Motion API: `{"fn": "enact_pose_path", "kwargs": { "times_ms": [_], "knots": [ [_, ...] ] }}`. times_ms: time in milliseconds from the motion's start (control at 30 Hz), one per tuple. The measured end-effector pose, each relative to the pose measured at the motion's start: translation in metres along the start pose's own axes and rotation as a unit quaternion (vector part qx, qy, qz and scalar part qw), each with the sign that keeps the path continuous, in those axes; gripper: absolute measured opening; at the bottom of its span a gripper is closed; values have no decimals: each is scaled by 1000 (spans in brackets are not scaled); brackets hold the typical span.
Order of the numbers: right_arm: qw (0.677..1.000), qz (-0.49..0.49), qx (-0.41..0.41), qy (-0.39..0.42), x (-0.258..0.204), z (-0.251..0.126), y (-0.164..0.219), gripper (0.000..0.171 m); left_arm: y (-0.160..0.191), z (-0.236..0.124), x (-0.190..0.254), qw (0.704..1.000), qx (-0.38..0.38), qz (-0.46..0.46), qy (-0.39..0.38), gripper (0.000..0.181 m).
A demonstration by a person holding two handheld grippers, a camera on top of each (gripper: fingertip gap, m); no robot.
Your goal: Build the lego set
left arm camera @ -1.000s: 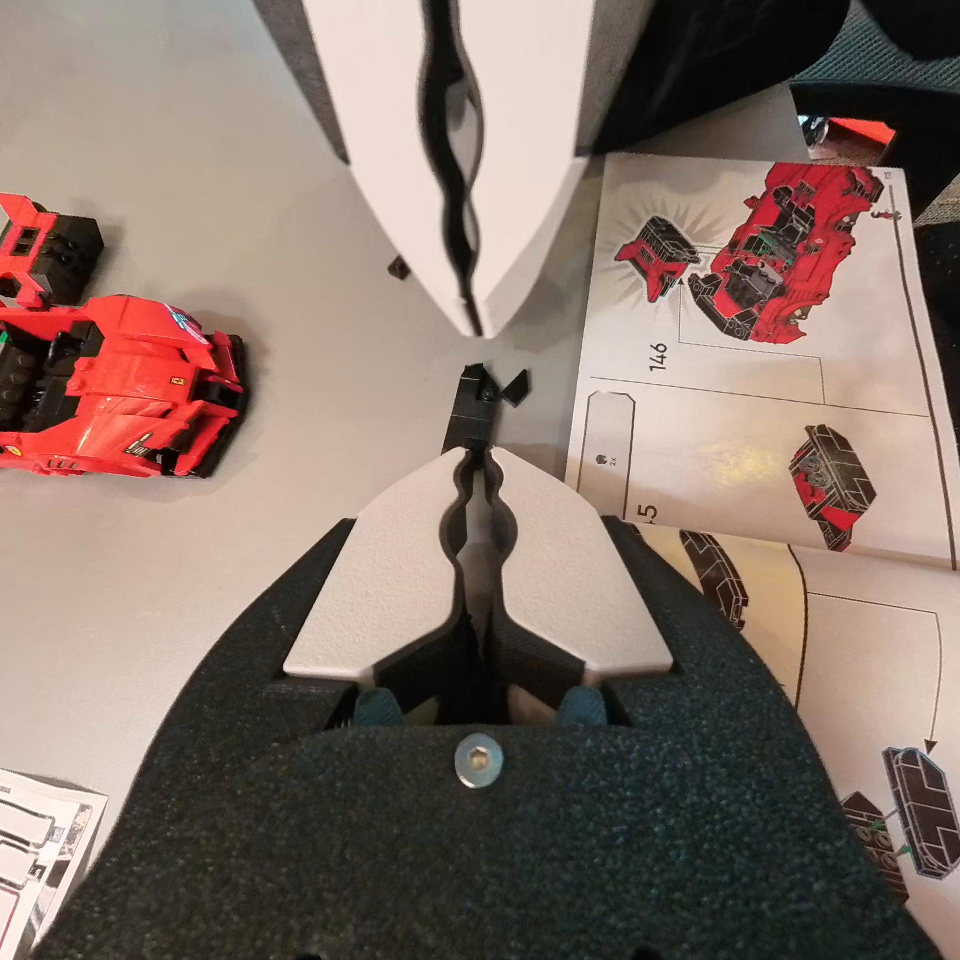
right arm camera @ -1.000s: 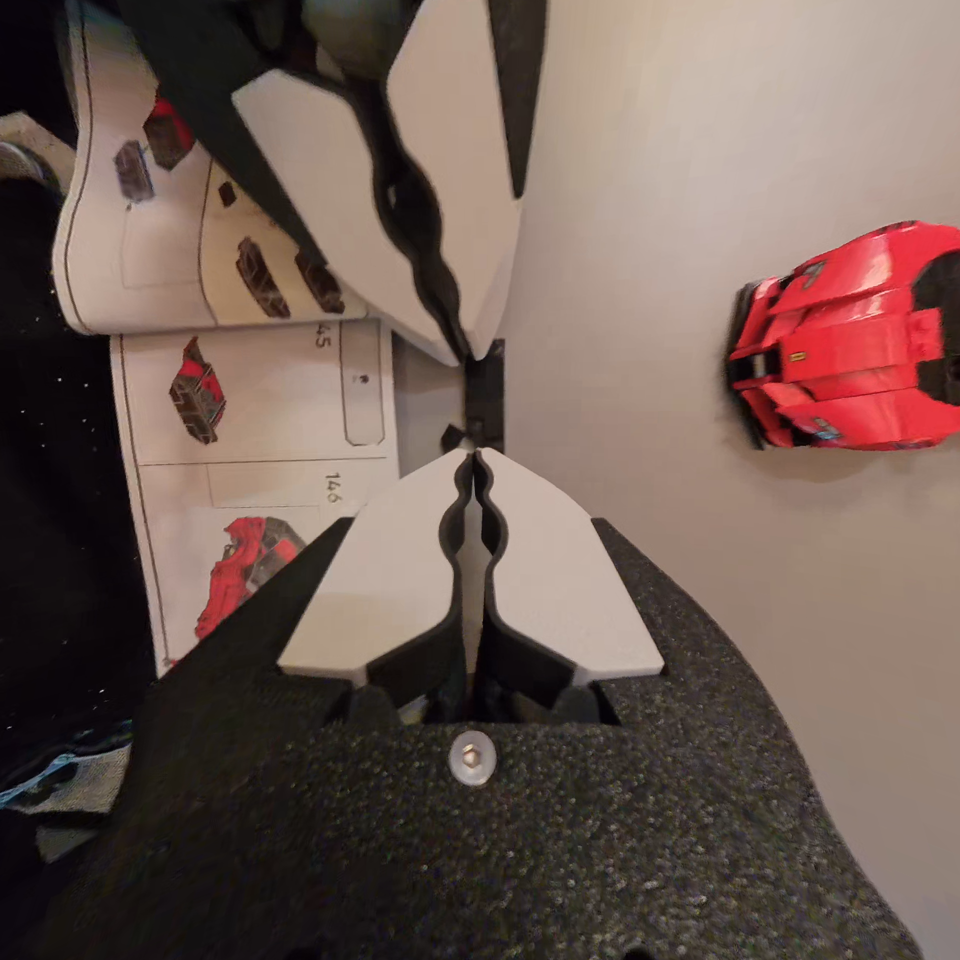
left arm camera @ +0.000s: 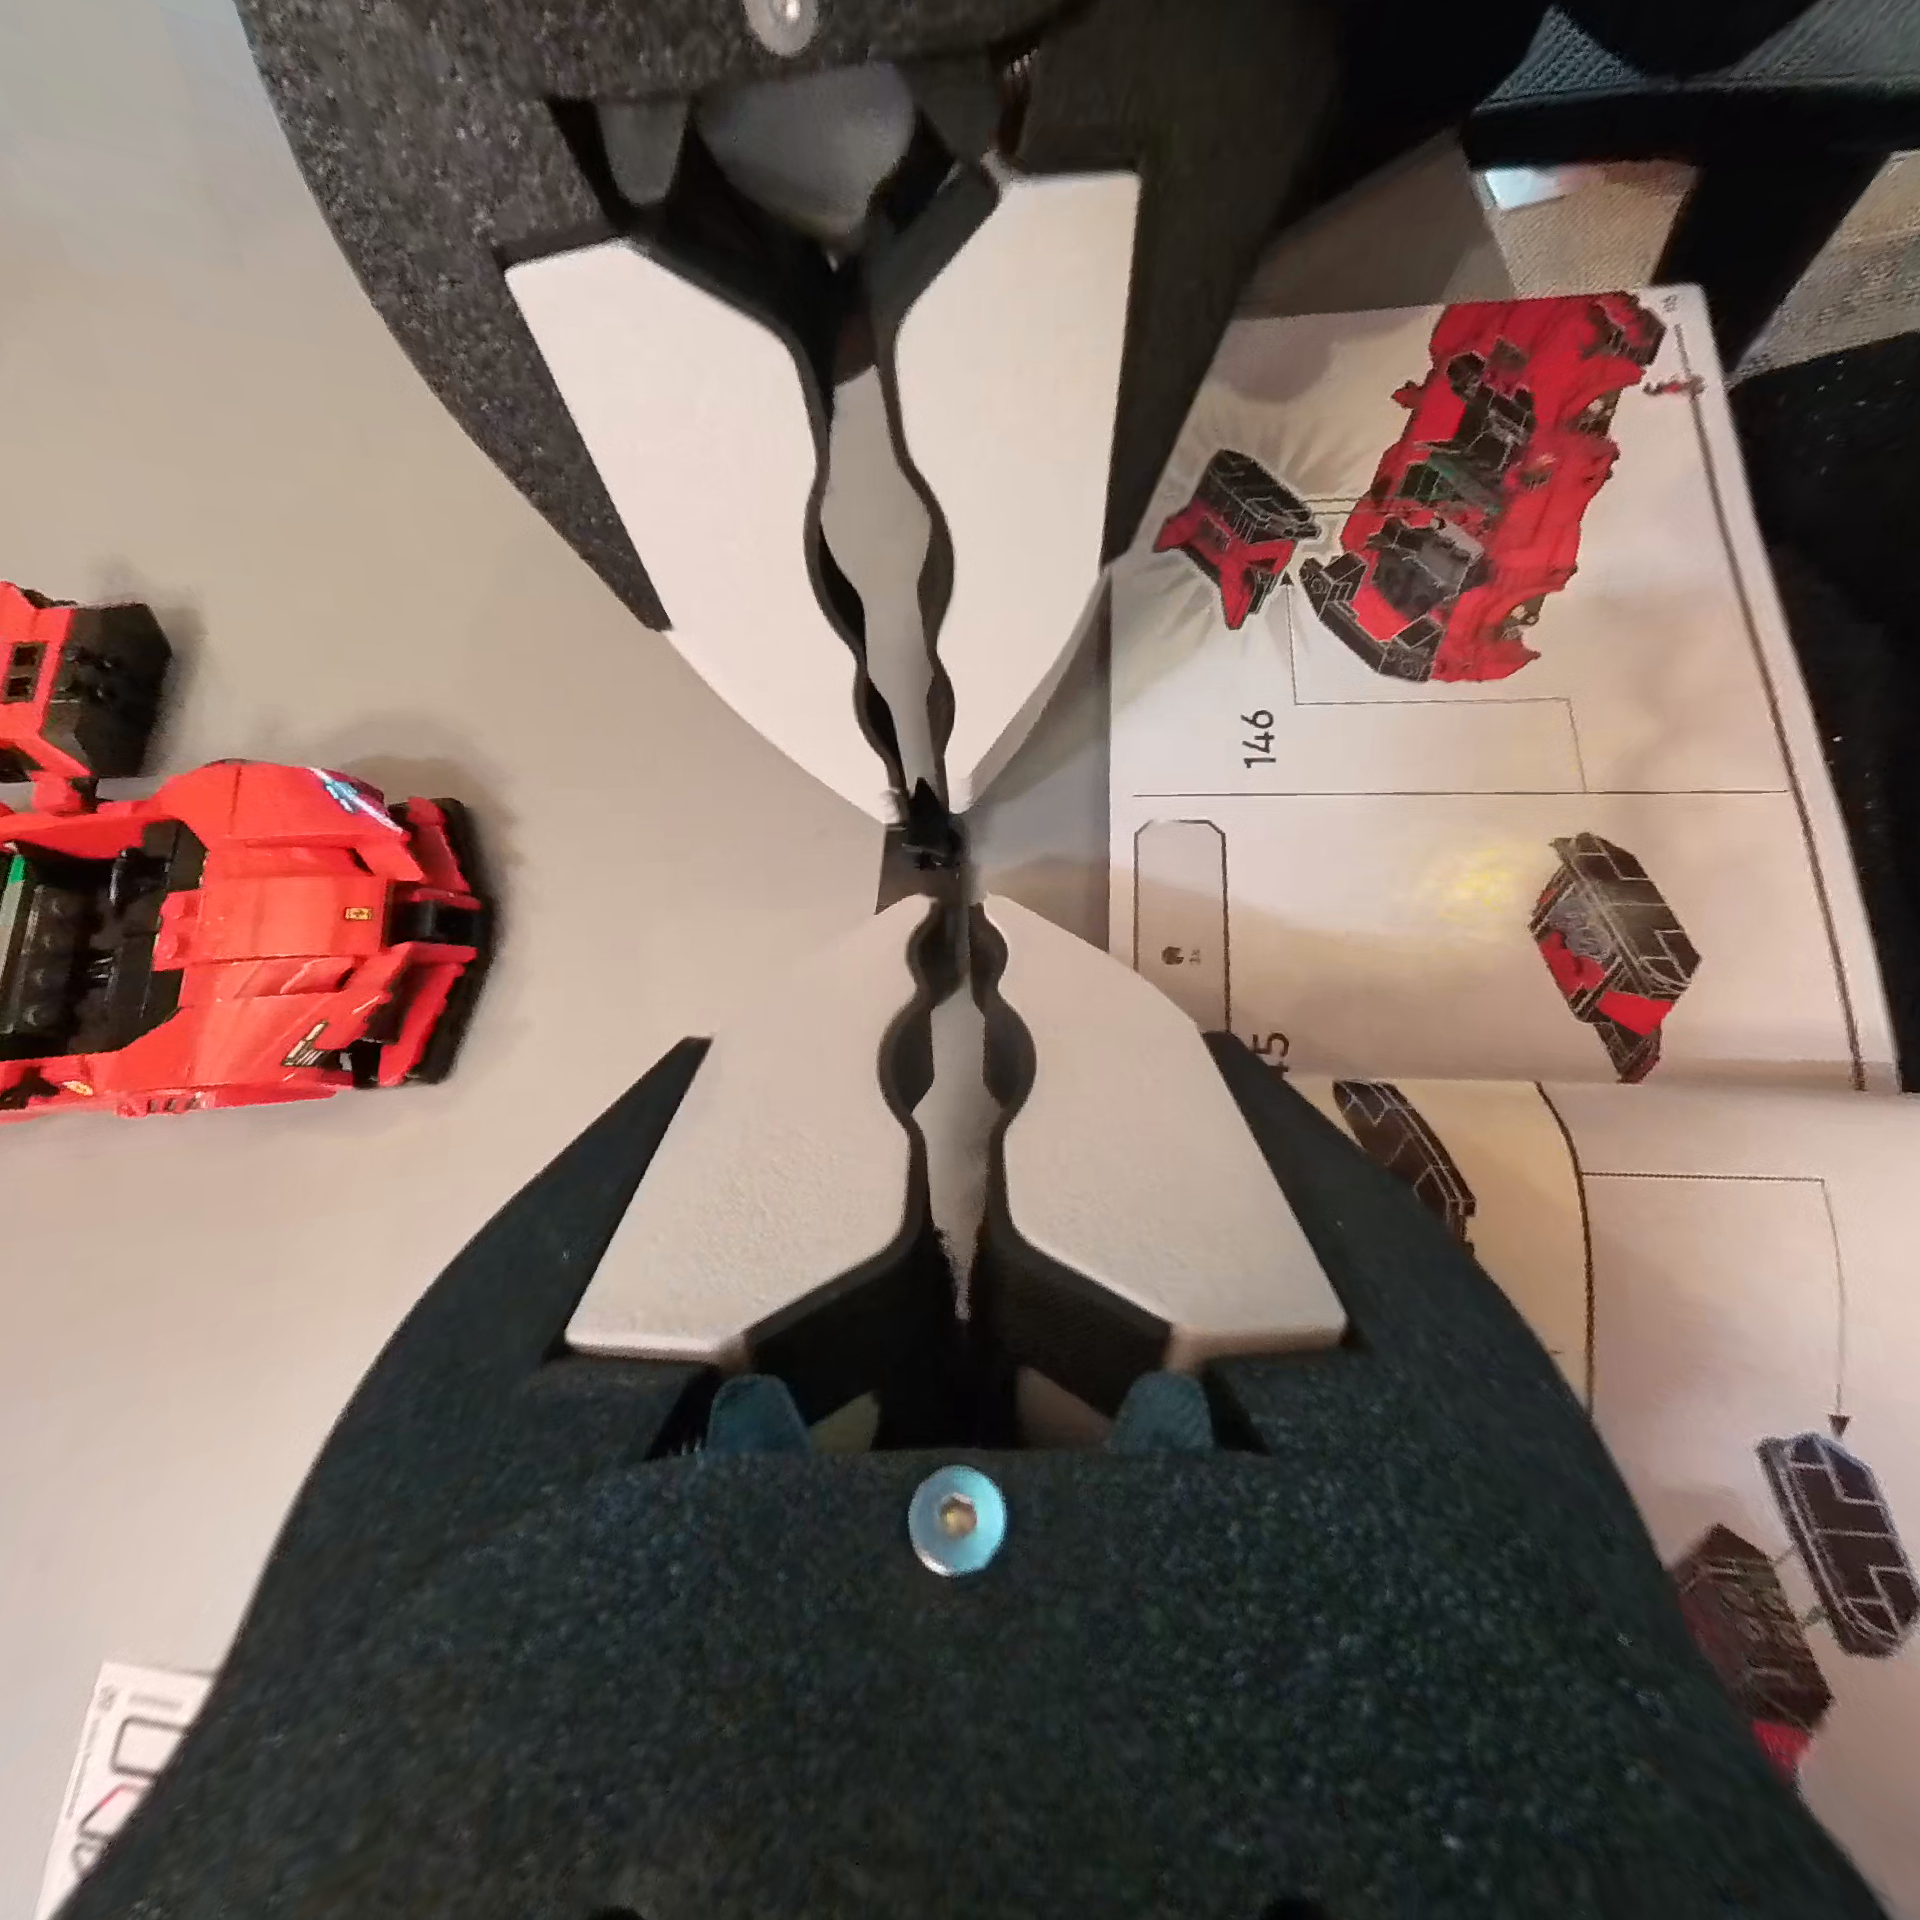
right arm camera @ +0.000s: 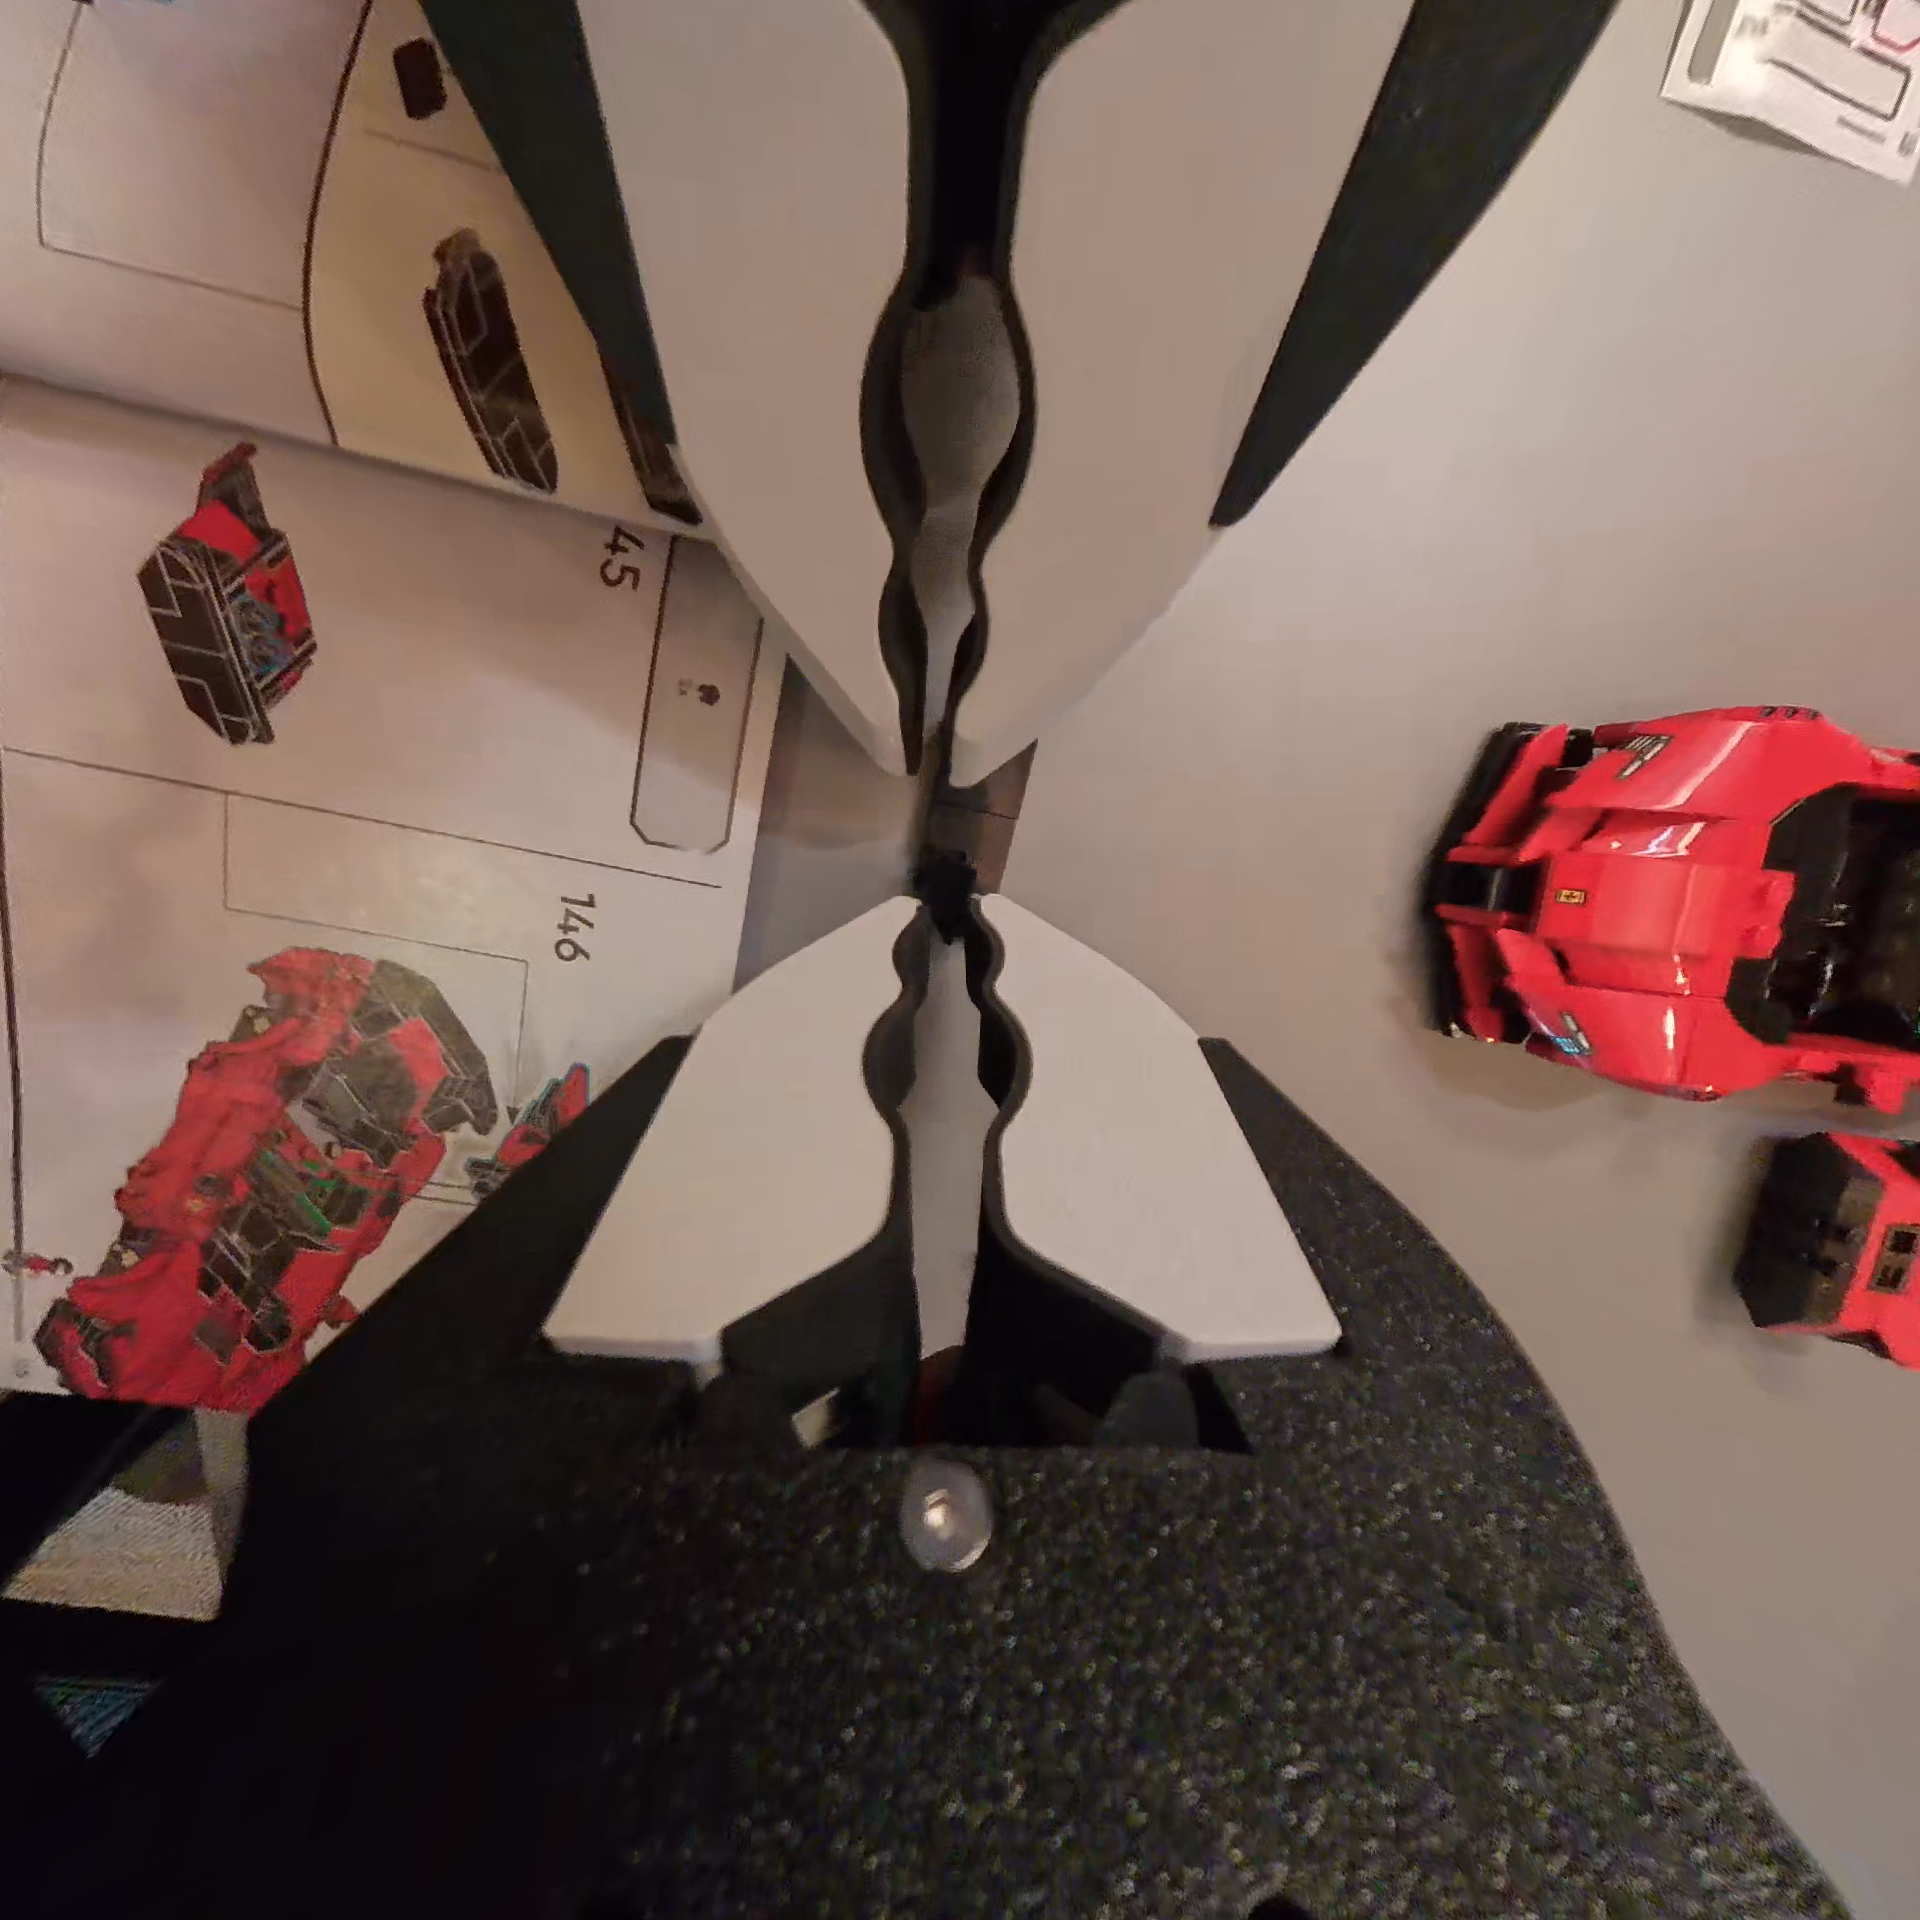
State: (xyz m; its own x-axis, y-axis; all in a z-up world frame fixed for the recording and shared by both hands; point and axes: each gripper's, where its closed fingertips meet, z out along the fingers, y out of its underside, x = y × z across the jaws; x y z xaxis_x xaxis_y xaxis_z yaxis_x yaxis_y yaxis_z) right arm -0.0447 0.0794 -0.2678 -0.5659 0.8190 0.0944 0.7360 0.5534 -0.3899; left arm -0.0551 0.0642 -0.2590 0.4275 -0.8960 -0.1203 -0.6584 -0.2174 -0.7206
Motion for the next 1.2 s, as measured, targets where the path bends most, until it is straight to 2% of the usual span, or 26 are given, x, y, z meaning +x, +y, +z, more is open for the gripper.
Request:
{"fn": "enact_pose_path", "kwargs": {
  "times_ms": [200,733,1200],
  "knots": [
    [1000,-15,-3,-6,-2,2,-2,6,4,5,-2,999,9,29,-22,5],
    [999,-35,-26,-3,0,5,-1,8,7,8,-1,999,15,30,-17,5],
    [1000,-20,-1,-2,2,1,-4,9,7,8,-1,999,20,25,-15,5]
  ]
}}
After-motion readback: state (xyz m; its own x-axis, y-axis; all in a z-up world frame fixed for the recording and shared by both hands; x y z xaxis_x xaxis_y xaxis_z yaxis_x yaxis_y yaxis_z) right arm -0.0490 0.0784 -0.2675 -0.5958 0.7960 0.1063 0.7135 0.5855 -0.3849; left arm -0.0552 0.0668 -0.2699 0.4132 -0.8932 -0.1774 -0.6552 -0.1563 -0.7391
